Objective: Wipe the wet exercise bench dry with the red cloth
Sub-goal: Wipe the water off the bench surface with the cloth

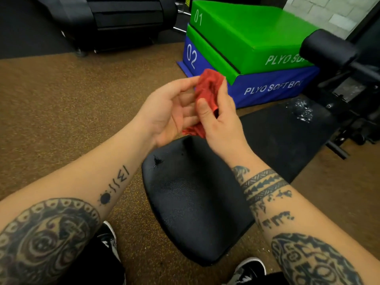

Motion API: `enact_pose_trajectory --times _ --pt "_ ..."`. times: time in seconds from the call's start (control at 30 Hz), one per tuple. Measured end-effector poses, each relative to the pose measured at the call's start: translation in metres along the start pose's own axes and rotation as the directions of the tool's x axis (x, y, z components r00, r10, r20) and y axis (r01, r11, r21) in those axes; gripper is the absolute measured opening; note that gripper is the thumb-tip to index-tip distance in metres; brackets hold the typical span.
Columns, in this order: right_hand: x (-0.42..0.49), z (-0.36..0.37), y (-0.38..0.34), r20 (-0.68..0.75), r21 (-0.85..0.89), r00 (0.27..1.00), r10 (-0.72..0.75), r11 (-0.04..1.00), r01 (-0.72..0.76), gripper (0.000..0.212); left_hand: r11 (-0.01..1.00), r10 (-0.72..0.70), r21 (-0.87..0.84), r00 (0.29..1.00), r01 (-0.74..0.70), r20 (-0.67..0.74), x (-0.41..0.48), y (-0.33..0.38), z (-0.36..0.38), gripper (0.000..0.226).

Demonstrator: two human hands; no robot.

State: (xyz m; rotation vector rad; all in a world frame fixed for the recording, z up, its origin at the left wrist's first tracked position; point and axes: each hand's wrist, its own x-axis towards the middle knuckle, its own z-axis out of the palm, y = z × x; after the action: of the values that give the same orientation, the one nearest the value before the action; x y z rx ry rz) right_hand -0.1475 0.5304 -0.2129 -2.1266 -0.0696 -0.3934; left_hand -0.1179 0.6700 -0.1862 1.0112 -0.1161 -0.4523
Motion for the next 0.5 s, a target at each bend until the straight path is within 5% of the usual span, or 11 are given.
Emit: enact_pose_trajectory --times 0.13,0.23,0.37,0.43,0.5 --pt "-0.002 -0.031 0.012 -0.184 -0.1 0.983 0.017 0.994 -0.036 0.052 0.98 -0.095 0.189 0.983 0.064 0.158 -0.002 0.0 -0.004 0.042" --pt "-0.009 -0.054 0.018 -0.277 -0.135 0.945 0.174 0.967 -0.217 0.062 0.892 -0.046 0.448 0.999 0.054 -0.029 -0.001 0.004 -0.022 0.033" --pt "-0.027 -0.07 0.039 -0.265 -0.381 0.883 0.389 0.799 -0.466 0.039 0.502 -0.101 0.791 0.932 0.349 -0.347 -0.005 0.006 -0.059 0.026" --pt "-0.043 -0.06 0.051 -0.2 -0.509 0.866 0.457 0.707 -0.491 0.035 0.256 -0.201 0.835 0.871 0.488 -0.447 -0.008 0.0 -0.073 0.027" --pt "-0.058 -0.045 0.056 -0.178 -0.596 0.867 0.466 0.65 -0.471 0.033 0.154 -0.318 0.823 0.817 0.546 -0.482 -0.011 -0.008 -0.079 0.029"
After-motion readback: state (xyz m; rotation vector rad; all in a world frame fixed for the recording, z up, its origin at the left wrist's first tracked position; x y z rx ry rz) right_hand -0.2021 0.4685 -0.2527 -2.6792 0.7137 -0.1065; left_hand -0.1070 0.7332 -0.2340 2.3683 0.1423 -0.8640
